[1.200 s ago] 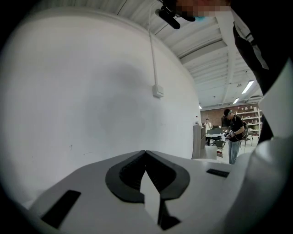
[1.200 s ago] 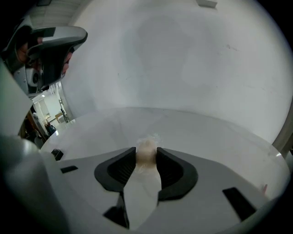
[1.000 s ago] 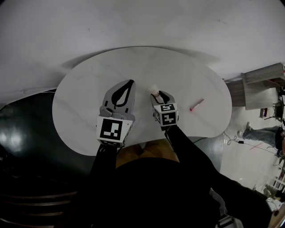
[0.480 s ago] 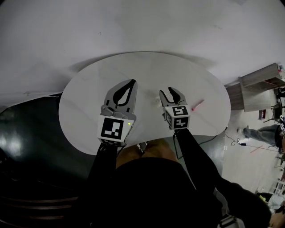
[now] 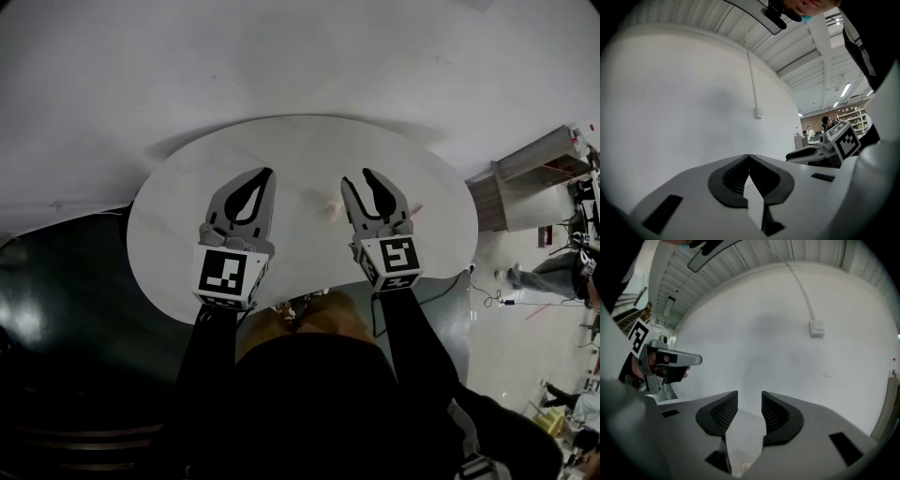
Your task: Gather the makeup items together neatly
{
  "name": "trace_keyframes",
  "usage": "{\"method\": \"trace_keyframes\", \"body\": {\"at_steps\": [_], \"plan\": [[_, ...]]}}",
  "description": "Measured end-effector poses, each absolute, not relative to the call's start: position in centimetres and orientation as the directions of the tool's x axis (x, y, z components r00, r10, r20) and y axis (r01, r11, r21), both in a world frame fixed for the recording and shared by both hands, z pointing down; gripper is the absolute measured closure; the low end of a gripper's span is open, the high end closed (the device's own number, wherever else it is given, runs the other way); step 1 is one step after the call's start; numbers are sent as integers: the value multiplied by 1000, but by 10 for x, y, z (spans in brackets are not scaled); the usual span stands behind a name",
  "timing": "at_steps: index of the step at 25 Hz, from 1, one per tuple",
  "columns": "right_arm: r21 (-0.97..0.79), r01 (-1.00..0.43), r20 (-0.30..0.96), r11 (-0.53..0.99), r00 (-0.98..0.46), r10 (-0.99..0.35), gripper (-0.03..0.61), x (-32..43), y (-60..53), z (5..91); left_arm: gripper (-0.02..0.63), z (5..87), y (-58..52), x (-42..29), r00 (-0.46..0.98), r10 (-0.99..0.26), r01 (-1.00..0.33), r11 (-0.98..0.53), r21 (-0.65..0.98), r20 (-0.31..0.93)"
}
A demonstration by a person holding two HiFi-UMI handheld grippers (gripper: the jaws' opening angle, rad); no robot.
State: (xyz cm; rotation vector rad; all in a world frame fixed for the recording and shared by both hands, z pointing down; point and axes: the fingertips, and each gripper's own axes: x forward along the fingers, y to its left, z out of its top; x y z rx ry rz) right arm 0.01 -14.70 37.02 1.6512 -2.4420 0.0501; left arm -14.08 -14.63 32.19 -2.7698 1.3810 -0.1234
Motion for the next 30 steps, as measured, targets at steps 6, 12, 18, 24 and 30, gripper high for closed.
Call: {"method": "trace_keyframes", "body": {"at_steps": [6,12,18,24,30], "plan": [[135,-906,95,400,-390,-916,410,-3,-139,345,597,317,-140,-143,587,-809,-805,-587,-87,28],[115,-895,136,431,-415,-899,410,19,-135,362,597,318,-138,-114,573,-819,-814,-573,-99,32],[72,-885,144,460,-447,-883,413,48,-140,363,597,323,-145,-71,559,-827,-823,-562,-90,55],[48,-896,161,441,-429,-889,413,101,-142,375,597,335,-143,-18,575,-813,-809,-582,-87,91],[52,-901,193,430,-414,-890,413,151,-141,393,597,349,-140,27,573,-812,-813,-580,-45,111]]}}
